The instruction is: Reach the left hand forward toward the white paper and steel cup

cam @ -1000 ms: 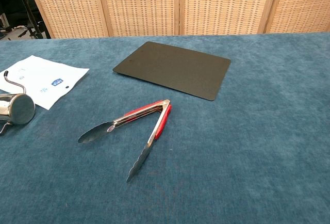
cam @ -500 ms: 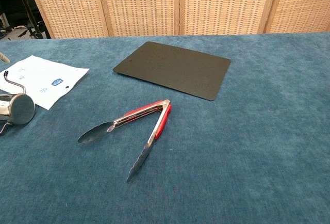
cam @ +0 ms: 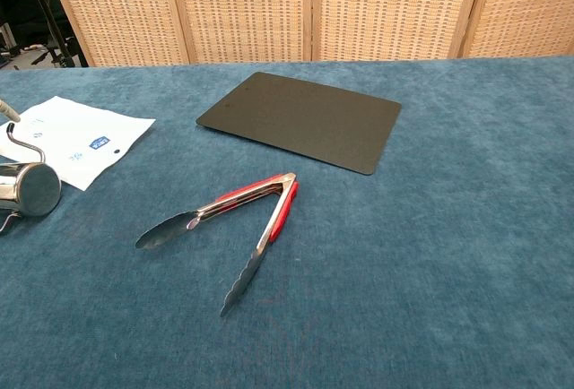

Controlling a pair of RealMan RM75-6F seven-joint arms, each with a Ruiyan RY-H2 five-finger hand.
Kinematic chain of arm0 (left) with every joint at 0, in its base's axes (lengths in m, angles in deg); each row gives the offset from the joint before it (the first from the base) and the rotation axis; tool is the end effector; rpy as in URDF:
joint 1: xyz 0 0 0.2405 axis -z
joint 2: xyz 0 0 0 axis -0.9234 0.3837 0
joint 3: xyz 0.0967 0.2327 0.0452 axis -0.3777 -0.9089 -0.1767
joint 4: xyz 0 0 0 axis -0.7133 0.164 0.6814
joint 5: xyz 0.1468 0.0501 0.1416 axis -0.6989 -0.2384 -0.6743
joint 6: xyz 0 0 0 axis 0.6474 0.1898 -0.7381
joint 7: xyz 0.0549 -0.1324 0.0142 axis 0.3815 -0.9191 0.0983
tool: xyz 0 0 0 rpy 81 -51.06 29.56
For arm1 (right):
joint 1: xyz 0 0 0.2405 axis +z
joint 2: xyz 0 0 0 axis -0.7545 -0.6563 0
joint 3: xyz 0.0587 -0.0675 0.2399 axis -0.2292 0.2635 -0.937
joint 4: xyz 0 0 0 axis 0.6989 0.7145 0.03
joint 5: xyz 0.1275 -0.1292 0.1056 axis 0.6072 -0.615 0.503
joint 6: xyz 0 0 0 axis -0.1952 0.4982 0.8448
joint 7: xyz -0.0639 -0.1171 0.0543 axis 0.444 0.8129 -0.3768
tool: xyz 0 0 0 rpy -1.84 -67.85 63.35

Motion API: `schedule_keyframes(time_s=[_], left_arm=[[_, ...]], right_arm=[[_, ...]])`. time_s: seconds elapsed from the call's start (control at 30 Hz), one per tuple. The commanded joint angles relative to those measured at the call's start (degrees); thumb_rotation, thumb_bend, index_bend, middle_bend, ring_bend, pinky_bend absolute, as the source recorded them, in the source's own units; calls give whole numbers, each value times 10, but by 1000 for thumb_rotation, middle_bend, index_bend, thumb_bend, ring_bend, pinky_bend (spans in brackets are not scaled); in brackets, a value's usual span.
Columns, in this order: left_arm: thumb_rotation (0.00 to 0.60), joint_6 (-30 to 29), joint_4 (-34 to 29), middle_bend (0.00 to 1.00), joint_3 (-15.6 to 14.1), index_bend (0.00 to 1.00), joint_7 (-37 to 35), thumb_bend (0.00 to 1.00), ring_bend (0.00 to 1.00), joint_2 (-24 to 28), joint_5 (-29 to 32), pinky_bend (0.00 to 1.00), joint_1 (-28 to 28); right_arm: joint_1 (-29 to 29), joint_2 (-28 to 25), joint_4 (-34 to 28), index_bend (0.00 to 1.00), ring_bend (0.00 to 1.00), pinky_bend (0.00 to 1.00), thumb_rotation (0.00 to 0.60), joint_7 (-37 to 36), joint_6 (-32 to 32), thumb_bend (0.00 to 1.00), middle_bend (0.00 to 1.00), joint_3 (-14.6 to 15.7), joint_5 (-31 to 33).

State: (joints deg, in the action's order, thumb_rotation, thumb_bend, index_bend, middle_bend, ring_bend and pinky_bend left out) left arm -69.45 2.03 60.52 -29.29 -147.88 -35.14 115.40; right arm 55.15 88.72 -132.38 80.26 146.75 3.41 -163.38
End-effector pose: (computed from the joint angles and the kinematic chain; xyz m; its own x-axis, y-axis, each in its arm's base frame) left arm -0.3161 0.4313 0.1521 -0.0198 0.6945 0.7192 0.8702 0.3662 -0.3297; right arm -0.2987 -0.1816 0.1220 0.5395 -0.0690 0.8391 -0.8414 -0.0794 0.5345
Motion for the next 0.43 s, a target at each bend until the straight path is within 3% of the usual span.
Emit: schedule_keyframes(time_s=[0.03,0.43], left_arm=[[600,0,6,665,-3,0,3,1000,780,-5,2,641,0],[600,1,19,665,-2,0,14,1000,780,-16,13,641,-5]], right_arm=[[0,0,1,0,0,0,600,0,0,156,0,0,0],[1,2,1,0,0,0,600,4,-2,156,0,2,0]])
